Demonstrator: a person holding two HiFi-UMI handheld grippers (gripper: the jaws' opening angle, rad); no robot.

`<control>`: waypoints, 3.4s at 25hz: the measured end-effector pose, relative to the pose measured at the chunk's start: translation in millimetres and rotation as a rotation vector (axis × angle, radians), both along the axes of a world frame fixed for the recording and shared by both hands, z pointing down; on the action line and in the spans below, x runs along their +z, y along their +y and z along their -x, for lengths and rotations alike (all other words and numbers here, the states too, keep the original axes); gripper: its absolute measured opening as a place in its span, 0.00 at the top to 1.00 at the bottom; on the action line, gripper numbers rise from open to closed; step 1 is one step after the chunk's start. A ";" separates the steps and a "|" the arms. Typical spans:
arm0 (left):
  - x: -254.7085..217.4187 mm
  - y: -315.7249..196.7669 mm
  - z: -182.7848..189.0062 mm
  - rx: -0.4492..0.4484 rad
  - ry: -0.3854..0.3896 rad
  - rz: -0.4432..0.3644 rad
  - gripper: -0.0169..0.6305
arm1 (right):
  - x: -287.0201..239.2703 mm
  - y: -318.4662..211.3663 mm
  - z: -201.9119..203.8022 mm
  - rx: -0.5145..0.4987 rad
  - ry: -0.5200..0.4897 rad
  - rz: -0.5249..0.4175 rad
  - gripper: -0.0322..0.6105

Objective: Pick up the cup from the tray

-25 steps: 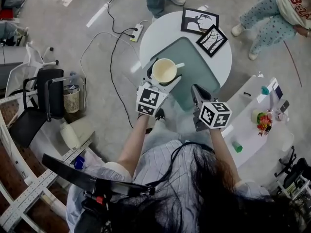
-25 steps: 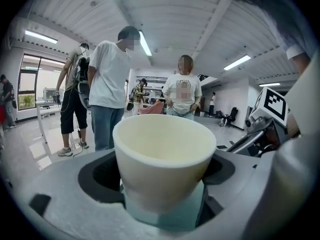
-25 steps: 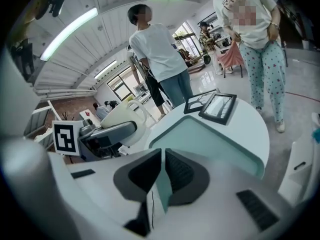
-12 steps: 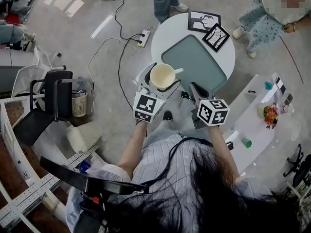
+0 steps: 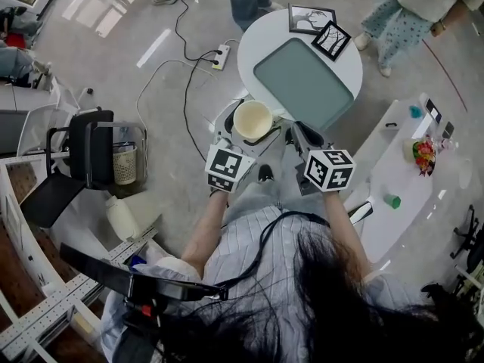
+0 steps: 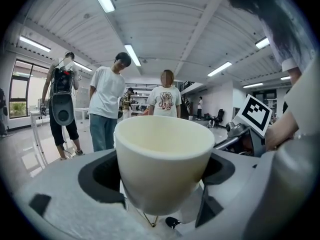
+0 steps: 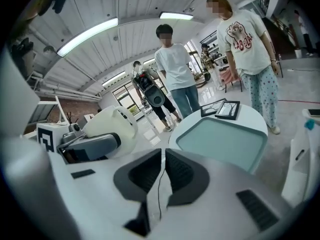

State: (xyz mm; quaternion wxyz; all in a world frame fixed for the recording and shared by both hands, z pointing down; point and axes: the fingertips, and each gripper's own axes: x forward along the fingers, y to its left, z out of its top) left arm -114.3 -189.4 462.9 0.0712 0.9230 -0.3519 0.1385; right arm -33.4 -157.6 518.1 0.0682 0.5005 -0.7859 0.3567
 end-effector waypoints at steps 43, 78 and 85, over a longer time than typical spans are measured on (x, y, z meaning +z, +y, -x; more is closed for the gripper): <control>-17.4 248.4 -68.7 -0.117 0.024 0.019 0.26 | -22.3 241.1 -83.1 -0.104 -0.021 -0.073 0.89; -31.4 345.1 -84.3 -0.117 0.022 -0.032 0.26 | -47.9 338.8 -80.0 -0.197 0.036 -0.196 0.89; -33.6 336.3 -85.5 -0.114 0.026 -0.037 0.27 | -50.1 331.5 -80.5 -0.206 0.058 -0.215 0.89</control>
